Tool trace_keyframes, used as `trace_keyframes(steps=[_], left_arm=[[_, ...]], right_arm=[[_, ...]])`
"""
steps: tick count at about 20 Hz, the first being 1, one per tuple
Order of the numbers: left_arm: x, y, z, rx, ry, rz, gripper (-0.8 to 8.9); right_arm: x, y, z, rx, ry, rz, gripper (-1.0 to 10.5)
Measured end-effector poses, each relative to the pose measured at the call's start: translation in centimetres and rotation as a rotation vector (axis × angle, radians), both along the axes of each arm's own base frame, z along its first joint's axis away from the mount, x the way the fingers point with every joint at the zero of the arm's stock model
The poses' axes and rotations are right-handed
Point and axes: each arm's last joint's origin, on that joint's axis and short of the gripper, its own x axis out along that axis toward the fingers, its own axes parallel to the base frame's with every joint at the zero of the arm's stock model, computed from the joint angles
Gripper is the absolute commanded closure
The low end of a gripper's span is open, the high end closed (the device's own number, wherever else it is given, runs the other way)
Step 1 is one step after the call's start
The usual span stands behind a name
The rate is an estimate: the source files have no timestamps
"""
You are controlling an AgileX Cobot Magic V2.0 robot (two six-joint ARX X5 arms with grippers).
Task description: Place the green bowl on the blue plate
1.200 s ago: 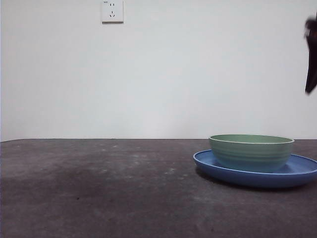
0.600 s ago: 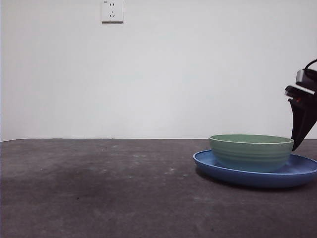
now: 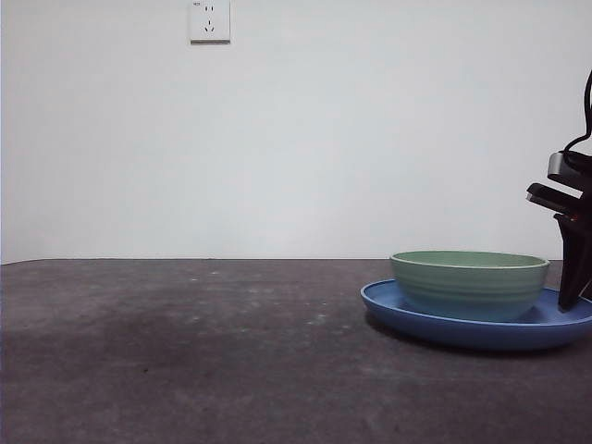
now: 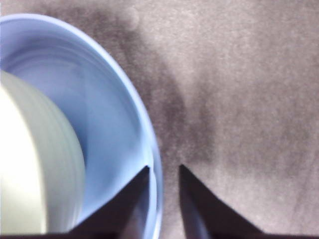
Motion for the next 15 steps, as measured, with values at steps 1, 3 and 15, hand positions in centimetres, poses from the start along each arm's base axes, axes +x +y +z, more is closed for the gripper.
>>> trace_keyframes(steps=[1,3,15], left_arm=[[0.0,0.0,0.0,0.000,0.000,0.000,5.33],[0.0,0.0,0.0,0.000,0.000,0.000,5.33],[0.0,0.0,0.0,0.002,-0.005,-0.003,5.33]], right_arm=[[0.0,0.0,0.0,0.000,0.000,0.000,9.1],[0.0,0.0,0.0,0.002,0.000,0.001,9.3],[-0.5,0.1,1.8,0.090,-0.066,0.033,9.3]])
